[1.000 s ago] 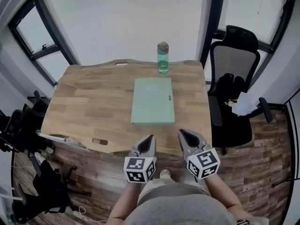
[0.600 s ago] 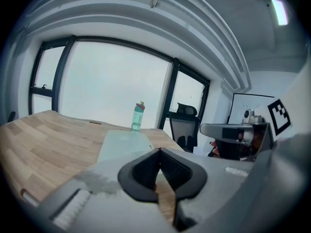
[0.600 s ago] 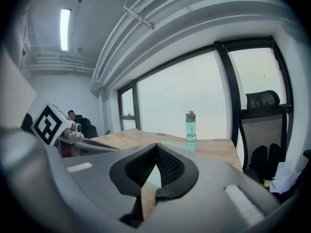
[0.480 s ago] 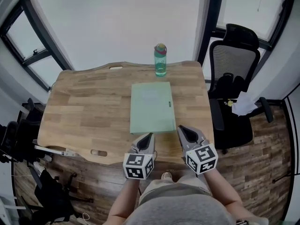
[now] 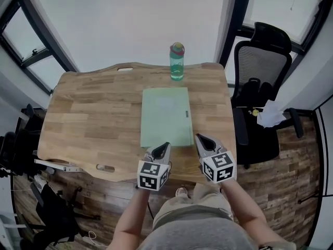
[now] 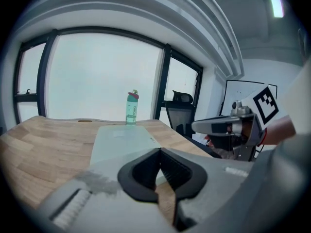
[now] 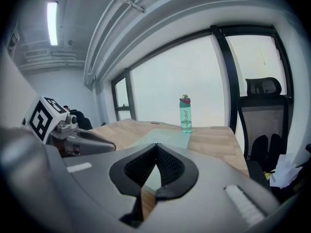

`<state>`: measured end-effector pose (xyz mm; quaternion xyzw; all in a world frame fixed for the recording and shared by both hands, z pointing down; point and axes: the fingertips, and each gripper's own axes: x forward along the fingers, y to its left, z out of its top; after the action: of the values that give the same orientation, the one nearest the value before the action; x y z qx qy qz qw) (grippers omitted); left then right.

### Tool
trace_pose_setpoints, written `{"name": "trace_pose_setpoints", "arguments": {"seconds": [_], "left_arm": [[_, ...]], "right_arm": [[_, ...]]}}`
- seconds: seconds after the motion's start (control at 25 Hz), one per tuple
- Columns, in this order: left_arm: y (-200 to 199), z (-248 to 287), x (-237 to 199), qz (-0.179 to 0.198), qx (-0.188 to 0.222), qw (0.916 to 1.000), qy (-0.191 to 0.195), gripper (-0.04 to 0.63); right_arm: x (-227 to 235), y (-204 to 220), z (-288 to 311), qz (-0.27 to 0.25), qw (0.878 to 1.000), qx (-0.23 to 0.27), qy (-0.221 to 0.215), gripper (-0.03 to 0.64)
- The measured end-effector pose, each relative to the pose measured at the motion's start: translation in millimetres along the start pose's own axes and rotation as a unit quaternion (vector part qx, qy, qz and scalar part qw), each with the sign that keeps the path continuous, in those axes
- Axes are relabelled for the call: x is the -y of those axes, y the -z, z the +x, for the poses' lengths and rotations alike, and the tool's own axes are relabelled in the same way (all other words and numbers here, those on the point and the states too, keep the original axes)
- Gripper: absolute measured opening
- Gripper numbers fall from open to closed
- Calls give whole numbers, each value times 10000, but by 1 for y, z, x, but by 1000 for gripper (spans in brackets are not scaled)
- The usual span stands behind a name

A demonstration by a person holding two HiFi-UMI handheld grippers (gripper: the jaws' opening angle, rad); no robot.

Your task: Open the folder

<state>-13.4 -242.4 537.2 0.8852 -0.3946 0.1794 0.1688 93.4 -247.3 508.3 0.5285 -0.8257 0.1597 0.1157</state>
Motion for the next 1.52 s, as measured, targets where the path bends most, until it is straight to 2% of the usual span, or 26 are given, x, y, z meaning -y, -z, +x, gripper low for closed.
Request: {"name": "trace_pose_setpoints", "arguments": {"seconds": [0.24,0.36,0.64,0.76,0.96,1.2,1.4,1.52], "left_arm": [[18,23,-2,237,-421,9987,151,11],[24,34,-4,503,-591,9967,253,32],[52,58,3,1183,-1112,9844,673,115],[63,66,7,1488,-1329,9767,786,138],[78,76,9,2191,-1635,9576,908,207],[87,85,13,2827,-1780,9383,895,247],[94,94,11,3256,-1889,9232,773,250],[97,97,10,3400,-1891,9187,680,250]], "right_arm": [[11,38,33,-81,9983,-568,-132,0],[19,55,47,-66,9967,-808,-92,0],[32,83,61,21,9924,-1230,-62,0],[35,91,63,25,9904,-1376,-103,0],[34,99,67,17,9881,-1515,-254,0],[32,109,72,4,9848,-1706,-340,0],[31,114,75,8,9832,-1775,-419,0],[32,115,75,122,9830,-1769,-472,2]]}}
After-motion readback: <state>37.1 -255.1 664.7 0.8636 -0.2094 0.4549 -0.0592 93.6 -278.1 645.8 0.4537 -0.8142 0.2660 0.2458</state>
